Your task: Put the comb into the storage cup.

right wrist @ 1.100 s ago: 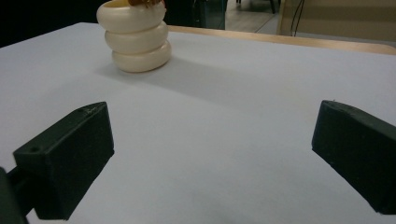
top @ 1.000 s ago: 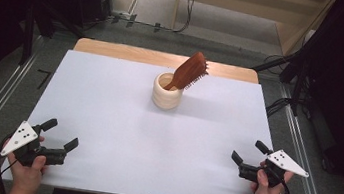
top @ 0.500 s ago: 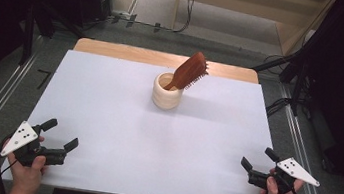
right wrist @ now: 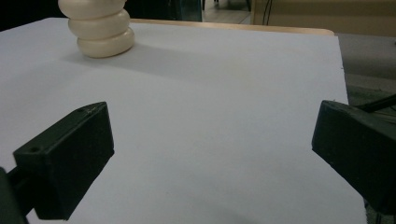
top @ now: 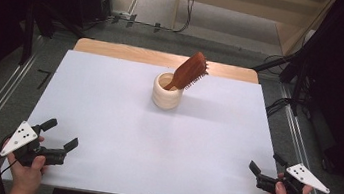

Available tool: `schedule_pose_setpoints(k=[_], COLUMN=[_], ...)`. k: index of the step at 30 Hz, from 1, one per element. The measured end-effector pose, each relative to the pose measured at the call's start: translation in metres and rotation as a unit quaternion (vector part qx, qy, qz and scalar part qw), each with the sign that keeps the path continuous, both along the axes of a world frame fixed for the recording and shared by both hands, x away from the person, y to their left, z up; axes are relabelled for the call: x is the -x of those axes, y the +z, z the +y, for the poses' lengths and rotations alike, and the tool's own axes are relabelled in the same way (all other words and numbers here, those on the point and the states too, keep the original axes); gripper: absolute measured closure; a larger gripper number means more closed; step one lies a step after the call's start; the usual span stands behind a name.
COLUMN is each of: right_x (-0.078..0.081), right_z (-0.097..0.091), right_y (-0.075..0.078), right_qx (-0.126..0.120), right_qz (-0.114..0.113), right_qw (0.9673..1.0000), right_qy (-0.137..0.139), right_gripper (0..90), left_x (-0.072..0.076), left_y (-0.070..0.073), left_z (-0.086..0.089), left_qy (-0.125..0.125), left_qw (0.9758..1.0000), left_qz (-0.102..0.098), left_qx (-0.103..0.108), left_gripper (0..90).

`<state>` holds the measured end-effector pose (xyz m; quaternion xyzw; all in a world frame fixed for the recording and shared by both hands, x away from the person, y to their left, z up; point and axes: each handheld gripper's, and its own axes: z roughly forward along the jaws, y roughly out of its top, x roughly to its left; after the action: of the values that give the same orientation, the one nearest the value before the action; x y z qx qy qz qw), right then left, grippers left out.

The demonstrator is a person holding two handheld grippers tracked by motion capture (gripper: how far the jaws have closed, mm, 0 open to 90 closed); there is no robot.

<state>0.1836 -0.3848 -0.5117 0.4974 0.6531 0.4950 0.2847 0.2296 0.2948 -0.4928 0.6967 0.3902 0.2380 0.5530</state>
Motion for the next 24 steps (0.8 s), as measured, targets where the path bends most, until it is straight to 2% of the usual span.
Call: schedule_pose_setpoints(k=[4, 9, 24], right_x=[0.0025, 0.0033, 0.0009], right_z=[-0.0026, -0.0041, -0.002], right_y=[-0.0015, -0.0065, -0.0092], right_qx=[0.006, -0.011, -0.005], right_qz=[0.002, -0.001, -0.001], right_qw=[1.0, 0.9999, 0.9999], right_qy=[-0.001, 0.002, 0.01], right_gripper=[0.0, 0.0, 0.0], left_x=[-0.0001, -0.0006, -0.0007], left_y=[0.0, -0.0001, 0.0], left_z=[0.0, 0.0001, -0.0004], left_qy=[0.0, -0.001, 0.0], left_qw=[1.0, 1.0, 1.0], left_qz=[0.0, 0.0, 0.001], left_qx=[0.0, 0.0, -0.005], left_gripper=[0.0, 0.0, 0.0])
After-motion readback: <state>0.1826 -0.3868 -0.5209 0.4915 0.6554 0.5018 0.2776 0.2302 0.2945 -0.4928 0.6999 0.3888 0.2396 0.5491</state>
